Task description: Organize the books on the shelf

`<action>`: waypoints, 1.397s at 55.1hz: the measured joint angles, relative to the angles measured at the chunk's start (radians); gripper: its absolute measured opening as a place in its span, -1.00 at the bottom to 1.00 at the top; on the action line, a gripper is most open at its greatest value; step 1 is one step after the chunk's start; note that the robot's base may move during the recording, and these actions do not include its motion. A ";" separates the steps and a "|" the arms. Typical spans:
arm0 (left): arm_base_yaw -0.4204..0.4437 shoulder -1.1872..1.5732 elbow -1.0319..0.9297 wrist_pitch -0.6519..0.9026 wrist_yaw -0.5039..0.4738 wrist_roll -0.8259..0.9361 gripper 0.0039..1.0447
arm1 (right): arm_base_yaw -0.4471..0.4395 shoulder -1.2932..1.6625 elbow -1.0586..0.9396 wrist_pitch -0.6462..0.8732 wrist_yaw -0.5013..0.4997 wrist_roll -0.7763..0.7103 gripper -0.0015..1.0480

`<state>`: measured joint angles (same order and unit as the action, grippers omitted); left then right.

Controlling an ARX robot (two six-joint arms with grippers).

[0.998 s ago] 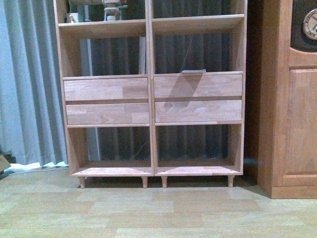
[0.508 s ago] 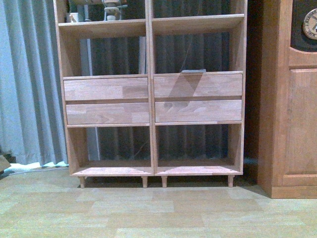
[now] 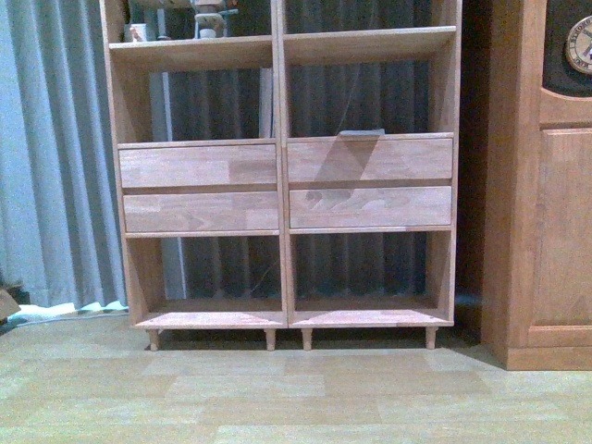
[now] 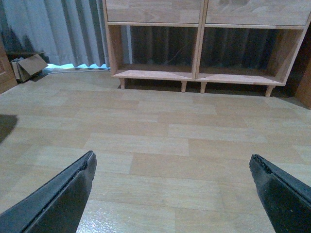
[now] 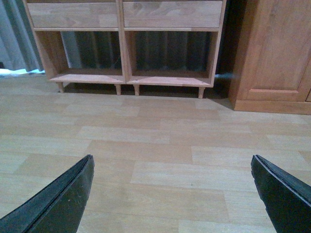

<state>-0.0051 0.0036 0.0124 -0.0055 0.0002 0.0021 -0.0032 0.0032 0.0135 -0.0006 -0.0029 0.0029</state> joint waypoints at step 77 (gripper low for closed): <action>0.000 0.000 0.000 0.000 0.000 0.000 0.86 | 0.000 0.000 0.000 0.000 0.000 0.000 0.86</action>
<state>-0.0051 0.0036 0.0124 -0.0055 0.0002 0.0021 -0.0032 0.0029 0.0135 -0.0006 -0.0029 0.0029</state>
